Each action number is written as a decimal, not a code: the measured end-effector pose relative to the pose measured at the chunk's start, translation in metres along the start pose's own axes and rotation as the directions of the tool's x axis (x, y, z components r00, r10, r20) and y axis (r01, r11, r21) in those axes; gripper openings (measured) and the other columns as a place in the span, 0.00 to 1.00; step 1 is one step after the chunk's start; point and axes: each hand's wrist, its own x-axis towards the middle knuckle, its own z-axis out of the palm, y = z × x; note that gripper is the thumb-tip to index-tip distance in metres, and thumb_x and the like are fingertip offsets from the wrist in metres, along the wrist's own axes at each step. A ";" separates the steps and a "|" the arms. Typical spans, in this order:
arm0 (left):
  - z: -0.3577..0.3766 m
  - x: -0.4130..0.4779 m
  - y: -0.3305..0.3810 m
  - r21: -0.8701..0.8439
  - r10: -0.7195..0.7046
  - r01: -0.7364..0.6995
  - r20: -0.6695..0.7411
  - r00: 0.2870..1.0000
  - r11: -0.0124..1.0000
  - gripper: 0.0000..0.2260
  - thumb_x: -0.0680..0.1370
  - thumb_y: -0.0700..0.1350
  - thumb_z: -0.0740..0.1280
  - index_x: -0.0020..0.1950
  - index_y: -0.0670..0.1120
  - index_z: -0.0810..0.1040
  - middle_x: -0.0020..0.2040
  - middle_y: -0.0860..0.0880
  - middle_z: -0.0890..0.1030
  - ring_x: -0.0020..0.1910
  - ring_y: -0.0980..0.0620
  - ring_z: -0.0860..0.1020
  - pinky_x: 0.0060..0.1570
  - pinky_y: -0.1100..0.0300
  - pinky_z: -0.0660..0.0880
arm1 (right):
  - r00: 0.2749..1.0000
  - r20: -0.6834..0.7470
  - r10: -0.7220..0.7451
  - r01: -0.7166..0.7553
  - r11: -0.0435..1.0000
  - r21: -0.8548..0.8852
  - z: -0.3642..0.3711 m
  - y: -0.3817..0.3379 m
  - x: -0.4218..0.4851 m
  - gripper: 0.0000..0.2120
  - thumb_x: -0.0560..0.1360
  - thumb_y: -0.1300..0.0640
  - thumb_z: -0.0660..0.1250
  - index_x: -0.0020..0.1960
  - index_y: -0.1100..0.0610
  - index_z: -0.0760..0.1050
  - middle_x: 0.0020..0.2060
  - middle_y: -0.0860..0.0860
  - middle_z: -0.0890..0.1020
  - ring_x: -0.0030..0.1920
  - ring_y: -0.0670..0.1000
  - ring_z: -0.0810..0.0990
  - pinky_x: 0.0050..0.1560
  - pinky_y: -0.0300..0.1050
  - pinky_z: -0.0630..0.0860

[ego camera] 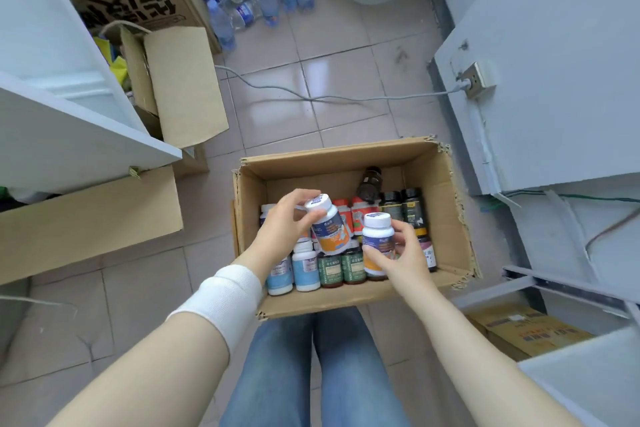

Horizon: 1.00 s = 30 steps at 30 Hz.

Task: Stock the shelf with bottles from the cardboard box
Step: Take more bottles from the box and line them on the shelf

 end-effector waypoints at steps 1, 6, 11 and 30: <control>-0.003 -0.011 0.011 -0.056 -0.002 0.003 0.002 1.000 0.998 0.11 0.78 0.47 0.66 0.60 0.53 0.73 0.57 0.50 0.77 0.53 0.52 0.78 0.50 0.60 0.78 | 0.999 0.005 0.031 -0.032 0.997 0.068 -0.005 -0.005 -0.016 0.24 0.71 0.59 0.72 0.61 0.48 0.65 0.54 0.48 0.74 0.52 0.45 0.74 0.50 0.34 0.69; -0.014 -0.073 0.068 -0.172 0.055 -0.044 0.057 0.997 0.984 0.12 0.78 0.46 0.66 0.60 0.47 0.74 0.52 0.50 0.78 0.52 0.51 0.78 0.55 0.52 0.78 | 0.993 -0.084 0.087 -0.054 0.940 0.336 -0.018 -0.017 -0.108 0.24 0.72 0.58 0.71 0.65 0.49 0.66 0.61 0.55 0.77 0.59 0.53 0.77 0.59 0.48 0.74; -0.018 -0.149 0.122 -0.187 0.199 -0.158 0.223 0.954 0.970 0.12 0.78 0.50 0.64 0.57 0.44 0.75 0.49 0.46 0.80 0.49 0.47 0.80 0.58 0.46 0.76 | 0.962 -0.256 0.094 0.069 0.824 0.563 -0.024 -0.028 -0.218 0.18 0.75 0.60 0.66 0.63 0.63 0.71 0.47 0.52 0.81 0.45 0.47 0.79 0.50 0.40 0.74; 0.153 -0.539 0.296 -0.429 0.632 -0.492 0.669 0.391 0.758 0.20 0.76 0.56 0.58 0.60 0.45 0.72 0.49 0.47 0.81 0.49 0.50 0.80 0.54 0.56 0.77 | 0.738 -0.659 -0.146 0.635 0.484 0.603 -0.149 0.061 -0.642 0.41 0.48 0.40 0.81 0.55 0.59 0.77 0.47 0.53 0.84 0.48 0.50 0.83 0.49 0.41 0.80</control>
